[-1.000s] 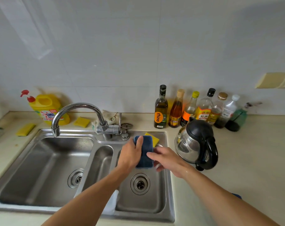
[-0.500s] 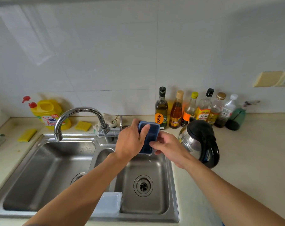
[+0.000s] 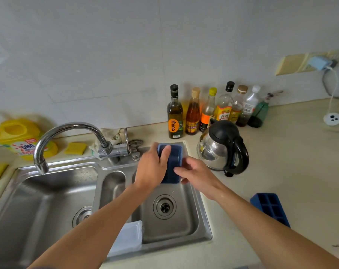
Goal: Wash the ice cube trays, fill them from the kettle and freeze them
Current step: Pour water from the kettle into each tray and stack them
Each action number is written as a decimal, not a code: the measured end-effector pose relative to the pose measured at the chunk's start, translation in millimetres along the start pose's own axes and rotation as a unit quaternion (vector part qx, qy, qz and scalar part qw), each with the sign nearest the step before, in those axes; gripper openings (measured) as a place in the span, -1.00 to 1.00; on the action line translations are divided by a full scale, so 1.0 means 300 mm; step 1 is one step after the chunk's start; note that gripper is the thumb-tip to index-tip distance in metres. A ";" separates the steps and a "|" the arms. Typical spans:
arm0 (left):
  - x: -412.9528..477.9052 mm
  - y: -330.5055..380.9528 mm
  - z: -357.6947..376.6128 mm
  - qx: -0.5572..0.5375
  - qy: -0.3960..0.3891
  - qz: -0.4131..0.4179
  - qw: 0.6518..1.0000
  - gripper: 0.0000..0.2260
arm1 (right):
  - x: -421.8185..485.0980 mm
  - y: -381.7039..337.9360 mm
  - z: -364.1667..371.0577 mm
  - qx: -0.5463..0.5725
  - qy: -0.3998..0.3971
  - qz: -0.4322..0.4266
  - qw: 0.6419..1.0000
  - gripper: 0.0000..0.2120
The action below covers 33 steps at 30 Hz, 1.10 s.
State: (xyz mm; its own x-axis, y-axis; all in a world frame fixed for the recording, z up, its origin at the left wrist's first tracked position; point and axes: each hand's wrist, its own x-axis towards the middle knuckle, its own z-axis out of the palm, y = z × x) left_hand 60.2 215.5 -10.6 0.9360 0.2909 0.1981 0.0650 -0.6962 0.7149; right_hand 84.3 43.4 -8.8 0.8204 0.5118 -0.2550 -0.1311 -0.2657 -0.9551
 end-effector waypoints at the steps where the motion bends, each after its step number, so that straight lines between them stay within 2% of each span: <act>1: 0.002 0.017 0.020 -0.049 -0.010 -0.041 0.998 -0.60 | -0.014 0.002 -0.015 0.011 0.011 0.006 1.000 -0.86; 3: 0.015 0.078 0.065 -0.149 -0.054 -0.136 0.978 -0.59 | -0.038 -0.007 -0.065 0.025 0.037 0.020 0.999 -0.80; 5: 0.018 0.168 0.105 -0.230 -0.105 -0.220 0.942 -0.58 | -0.070 -0.014 -0.140 0.030 0.063 0.038 0.997 -0.78; 8: -0.005 0.310 0.180 -0.279 -0.139 -0.244 0.918 -0.50 | -0.140 -0.001 -0.294 0.027 0.091 0.053 0.994 -0.83; 10: -0.028 0.380 0.254 -0.258 -0.160 -0.243 0.921 -0.40 | -0.192 0.025 -0.421 0.028 0.121 0.063 0.990 -0.83; 12: -0.058 0.427 0.350 -0.221 -0.190 -0.245 0.925 -0.38 | -0.241 0.071 -0.563 0.037 0.159 0.074 0.984 -0.80; 16: -0.144 0.452 0.559 -0.108 -0.268 -0.239 0.927 -0.66 | -0.315 0.216 -0.853 -0.001 0.233 0.110 0.966 -0.73; 20: -0.244 0.457 0.702 -0.036 -0.319 -0.241 0.916 -0.77 | -0.345 0.433 -1.046 -0.068 0.237 0.204 0.948 -0.72; 23: -0.301 0.469 0.754 -0.039 -0.335 -0.263 0.904 -0.78 | -0.370 0.598 -1.093 -0.113 0.216 0.265 0.933 -0.76; 26: -0.338 0.482 0.776 -0.067 -0.334 -0.296 0.892 -0.80 | -0.387 0.699 -1.097 -0.158 0.194 0.277 0.928 -0.75; 30: -0.368 0.498 0.792 -0.065 -0.345 -0.307 0.885 -0.82 | -0.381 0.710 -1.097 -0.226 0.181 0.275 0.917 -0.72; 33: -0.373 0.500 0.808 -0.055 -0.332 -0.300 0.893 -0.84 | -0.397 0.660 -1.093 -0.342 0.189 0.256 0.884 -0.65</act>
State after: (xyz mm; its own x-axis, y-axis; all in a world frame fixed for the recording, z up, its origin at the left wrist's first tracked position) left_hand 49.0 -80.6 -88.0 0.7451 0.1121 -0.6574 0.6236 -0.4667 0.6271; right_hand 143.0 -338.1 -118.2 0.8949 -0.0941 -0.4362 -0.2788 -0.8812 -0.3817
